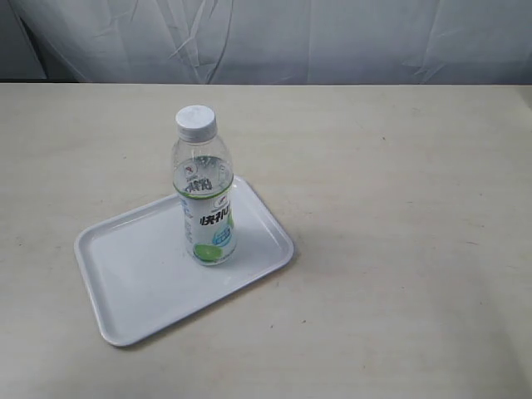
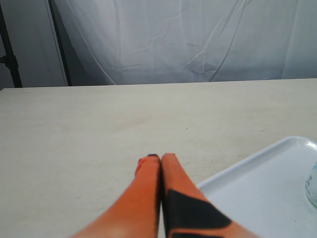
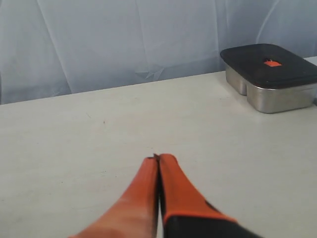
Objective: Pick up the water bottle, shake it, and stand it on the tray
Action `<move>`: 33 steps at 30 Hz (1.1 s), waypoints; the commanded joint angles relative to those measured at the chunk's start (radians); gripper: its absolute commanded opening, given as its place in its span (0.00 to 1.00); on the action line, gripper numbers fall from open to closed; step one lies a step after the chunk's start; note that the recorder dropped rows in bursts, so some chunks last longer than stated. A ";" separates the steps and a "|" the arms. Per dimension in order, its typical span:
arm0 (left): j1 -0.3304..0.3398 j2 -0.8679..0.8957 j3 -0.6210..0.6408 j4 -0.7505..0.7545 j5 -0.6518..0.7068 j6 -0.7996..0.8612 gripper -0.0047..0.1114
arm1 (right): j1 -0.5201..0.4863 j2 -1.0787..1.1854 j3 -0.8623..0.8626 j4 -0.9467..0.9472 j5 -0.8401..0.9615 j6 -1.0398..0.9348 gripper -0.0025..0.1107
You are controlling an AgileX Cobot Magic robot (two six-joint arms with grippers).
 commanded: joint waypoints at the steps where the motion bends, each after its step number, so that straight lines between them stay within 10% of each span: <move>1: 0.001 -0.004 0.003 -0.002 -0.001 -0.004 0.04 | -0.007 -0.028 0.051 -0.008 -0.010 0.003 0.04; 33: 0.001 -0.004 0.003 -0.002 -0.001 -0.004 0.04 | -0.005 -0.028 0.051 -0.004 -0.006 0.003 0.04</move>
